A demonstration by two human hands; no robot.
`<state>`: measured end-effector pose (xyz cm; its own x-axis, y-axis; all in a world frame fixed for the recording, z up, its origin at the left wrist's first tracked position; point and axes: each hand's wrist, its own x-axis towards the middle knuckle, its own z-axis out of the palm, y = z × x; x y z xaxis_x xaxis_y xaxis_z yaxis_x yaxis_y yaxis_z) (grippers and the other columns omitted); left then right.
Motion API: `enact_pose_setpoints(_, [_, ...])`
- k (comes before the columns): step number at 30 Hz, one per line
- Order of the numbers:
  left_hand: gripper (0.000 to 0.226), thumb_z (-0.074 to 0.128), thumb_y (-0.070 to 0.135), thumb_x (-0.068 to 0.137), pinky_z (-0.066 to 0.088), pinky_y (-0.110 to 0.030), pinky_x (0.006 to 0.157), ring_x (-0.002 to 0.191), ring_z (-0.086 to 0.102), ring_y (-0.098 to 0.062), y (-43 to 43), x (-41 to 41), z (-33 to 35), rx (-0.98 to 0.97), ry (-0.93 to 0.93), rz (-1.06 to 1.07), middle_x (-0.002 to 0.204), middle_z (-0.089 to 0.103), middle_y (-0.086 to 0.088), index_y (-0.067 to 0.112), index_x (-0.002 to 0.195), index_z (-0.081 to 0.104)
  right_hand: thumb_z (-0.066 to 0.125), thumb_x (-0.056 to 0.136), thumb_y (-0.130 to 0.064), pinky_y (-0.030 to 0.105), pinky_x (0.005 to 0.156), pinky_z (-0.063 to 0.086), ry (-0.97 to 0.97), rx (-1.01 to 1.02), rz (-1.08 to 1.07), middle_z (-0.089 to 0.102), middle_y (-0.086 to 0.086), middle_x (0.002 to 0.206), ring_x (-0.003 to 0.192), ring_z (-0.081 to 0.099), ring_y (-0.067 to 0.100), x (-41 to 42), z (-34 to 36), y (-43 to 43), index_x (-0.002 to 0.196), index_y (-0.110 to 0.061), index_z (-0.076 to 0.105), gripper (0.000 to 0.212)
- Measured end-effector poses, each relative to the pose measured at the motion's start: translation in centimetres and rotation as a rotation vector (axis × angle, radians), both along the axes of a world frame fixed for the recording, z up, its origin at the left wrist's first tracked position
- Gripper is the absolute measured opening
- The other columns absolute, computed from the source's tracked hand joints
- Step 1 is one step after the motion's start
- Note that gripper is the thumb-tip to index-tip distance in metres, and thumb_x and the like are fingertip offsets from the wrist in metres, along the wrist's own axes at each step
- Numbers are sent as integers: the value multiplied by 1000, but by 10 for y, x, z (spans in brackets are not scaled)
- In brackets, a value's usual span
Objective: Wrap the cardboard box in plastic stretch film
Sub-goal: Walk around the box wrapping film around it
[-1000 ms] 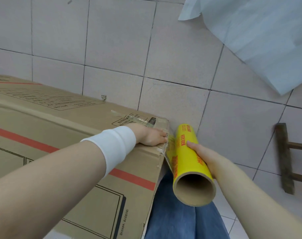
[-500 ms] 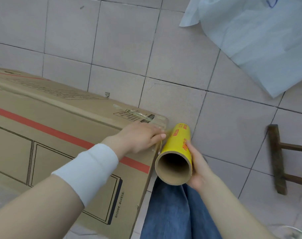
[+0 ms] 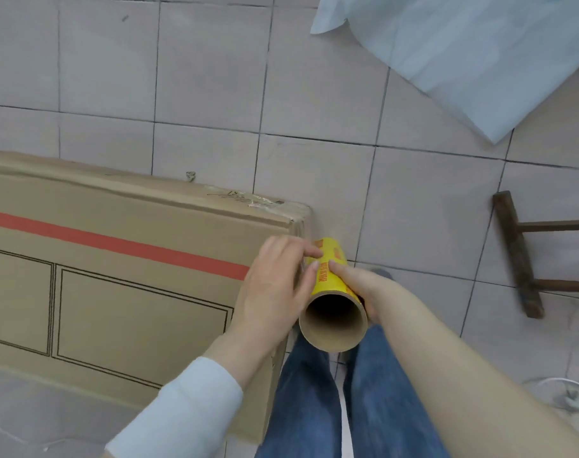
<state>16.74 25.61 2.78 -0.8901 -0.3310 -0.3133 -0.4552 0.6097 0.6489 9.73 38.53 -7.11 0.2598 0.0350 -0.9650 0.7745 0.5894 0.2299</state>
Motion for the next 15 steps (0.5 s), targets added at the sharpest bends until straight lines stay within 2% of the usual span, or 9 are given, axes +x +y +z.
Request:
enact_pose_setpoints(3, [18, 52, 27, 90, 34, -8, 81, 93, 43, -2, 27, 22, 6, 88, -143, 198, 95, 46, 14, 16, 102, 56, 51, 87, -61, 38, 72, 53, 2, -5, -100, 66, 16, 113, 92, 64, 31, 10, 0, 6, 132, -14, 49, 65])
enact_pose_setpoints(6, [39, 45, 23, 95, 33, -19, 103, 121, 42, -3, 45, 37, 5, 255, -240, 315, 126, 43, 15, 18, 133, 41, 49, 87, -61, 36, 71, 54, 23, -24, -254, 68, 17, 111, 92, 66, 30, 16, 1, 18, 130, -11, 54, 66])
enact_pose_setpoints(8, [48, 39, 28, 97, 24, -16, 107, 134, 33, -4, 52, 40, 2, 323, -293, 314, 145, 35, 11, 21, 143, 28, 48, 87, -62, 39, 80, 54, 54, -54, -356, 69, 15, 112, 98, 66, 29, 22, 4, 22, 129, -12, 56, 65])
enact_pose_setpoints(10, [50, 37, 29, 97, 21, -11, 103, 136, 32, -5, 54, 39, -3, 358, -290, 367, 149, 32, 7, 20, 145, 25, 45, 88, -62, 39, 80, 54, 100, -85, -437, 68, 12, 117, 104, 65, 28, 30, 11, 24, 132, -17, 53, 63])
enact_pose_setpoints(12, [49, 38, 29, 97, 26, -14, 105, 132, 35, -2, 57, 38, -7, 403, -229, 462, 148, 33, 4, 18, 143, 26, 42, 91, -59, 38, 74, 55, 150, -122, -530, 68, 12, 118, 104, 66, 26, 39, 19, 27, 137, -23, 46, 59])
enact_pose_setpoints(13, [49, 38, 28, 96, 27, -16, 105, 131, 35, 0, 60, 39, -8, 418, -199, 491, 148, 33, 4, 17, 142, 26, 39, 94, -56, 36, 73, 55, 157, -135, -574, 69, 12, 113, 101, 66, 25, 42, 24, 28, 134, -20, 50, 54])
enact_pose_setpoints(15, [50, 38, 27, 96, 28, -18, 108, 129, 33, 3, 69, 45, -10, 423, -161, 528, 148, 28, 7, 19, 143, 23, 32, 99, -51, 36, 75, 52, 157, -168, -663, 71, 12, 100, 93, 65, 23, 47, 29, 31, 115, -12, 62, 52])
